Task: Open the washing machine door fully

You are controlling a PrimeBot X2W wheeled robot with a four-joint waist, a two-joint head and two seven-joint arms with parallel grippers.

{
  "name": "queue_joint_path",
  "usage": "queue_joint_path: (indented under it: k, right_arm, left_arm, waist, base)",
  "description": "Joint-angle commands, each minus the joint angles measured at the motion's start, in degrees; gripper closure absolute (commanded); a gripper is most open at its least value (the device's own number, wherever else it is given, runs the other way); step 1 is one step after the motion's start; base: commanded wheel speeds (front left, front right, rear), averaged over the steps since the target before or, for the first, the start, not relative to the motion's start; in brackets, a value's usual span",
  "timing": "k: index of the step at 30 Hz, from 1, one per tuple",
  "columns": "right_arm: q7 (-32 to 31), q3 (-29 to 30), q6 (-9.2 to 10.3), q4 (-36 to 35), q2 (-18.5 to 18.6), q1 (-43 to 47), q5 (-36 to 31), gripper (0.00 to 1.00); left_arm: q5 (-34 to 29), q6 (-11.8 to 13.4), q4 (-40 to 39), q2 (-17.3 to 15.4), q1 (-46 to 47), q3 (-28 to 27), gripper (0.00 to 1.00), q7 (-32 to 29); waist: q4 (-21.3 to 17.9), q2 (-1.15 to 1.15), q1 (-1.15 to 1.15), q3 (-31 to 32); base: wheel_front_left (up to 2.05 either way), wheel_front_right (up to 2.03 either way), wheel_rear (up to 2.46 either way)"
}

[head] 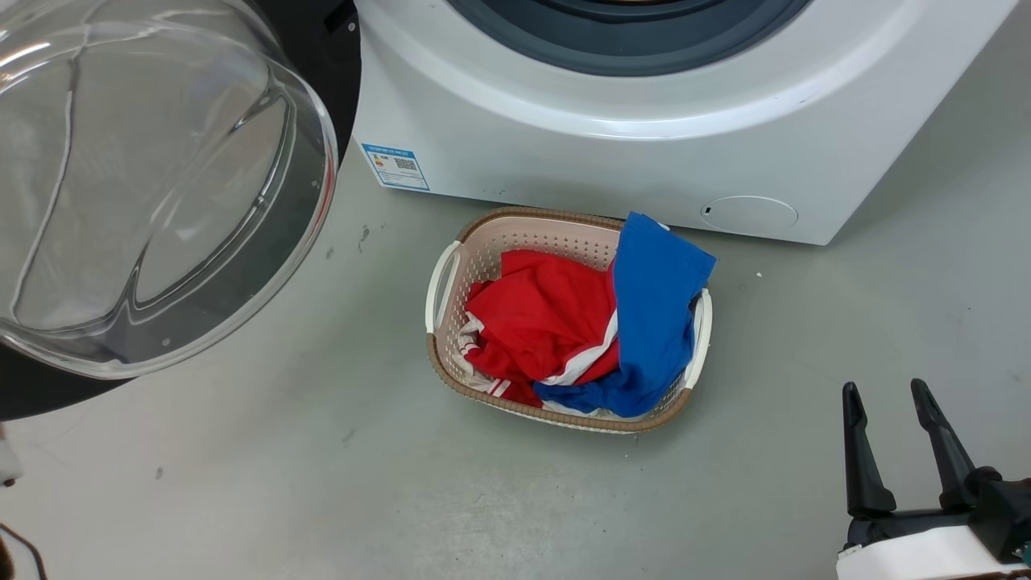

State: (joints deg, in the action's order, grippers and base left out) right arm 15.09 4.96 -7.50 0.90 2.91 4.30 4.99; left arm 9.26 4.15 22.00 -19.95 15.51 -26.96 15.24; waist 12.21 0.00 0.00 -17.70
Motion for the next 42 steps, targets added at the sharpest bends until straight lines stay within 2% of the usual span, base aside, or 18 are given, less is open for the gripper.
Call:
queue_joint_path:
  k: [1,9,14,18,24,30,36,42]
  right_arm:
    - [0.10,-0.09,0.00,0.08,-0.06,-0.79,0.05,0.00]
    - [0.10,-0.11,0.01,0.36,-0.06,-0.03,0.71,0.00]
    - [0.10,-0.07,0.00,0.52,-0.06,0.58,1.51,0.00]
    - [0.10,0.27,0.00,0.01,-0.06,1.28,1.92,0.00]
    - [0.10,1.28,0.01,-1.32,-0.06,1.85,2.16,0.00]
    - [0.10,1.82,0.01,-3.85,-0.06,2.92,2.26,0.00]
    - [0.10,1.99,0.01,-6.14,-0.06,4.25,2.33,0.00]
    - [0.10,1.32,0.01,-6.96,-0.06,5.79,2.38,0.00]
  left_arm:
    - [-0.39,-0.50,1.27,-0.87,1.01,-1.01,1.00,-0.17]
    - [-2.33,-3.63,2.03,-0.75,0.97,-1.39,1.00,-0.16]
    - [-5.20,-4.88,-2.21,0.80,-1.36,-0.30,1.00,-0.16]
    - [-7.35,-4.86,-7.95,3.54,-3.72,1.80,1.00,-0.15]
    - [-10.00,-4.87,-16.96,8.05,-8.16,6.75,1.00,-0.15]
    - [-11.14,-5.61,-22.21,11.47,-11.68,12.21,1.00,-0.15]
    - [-10.92,-6.56,-24.06,13.72,-14.00,17.37,1.00,-0.15]
    - [-9.78,-7.23,-22.72,15.26,-16.37,22.07,1.00,-0.15]
  waist:
    - [-0.21,0.00,0.00,0.18]
    - [-0.11,0.00,0.00,1.78]
    - [-0.12,0.00,0.00,4.15]
    - [-0.12,0.00,0.00,6.53]
    - [-0.63,0.00,0.00,9.68]
    - [-1.45,0.00,0.00,12.55]
    - [-2.53,0.00,0.00,14.52]
    - [-4.16,0.00,0.00,16.32]
  base:
    - [0.00,0.00,0.00]
    - [0.00,0.00,0.00]
    - [0.00,0.00,0.00]
    - [0.00,0.00,0.00]
    - [0.00,0.00,0.00]
    - [0.00,0.00,0.00]
    - [0.00,0.00,0.00]
    - [0.00,0.00,0.00]
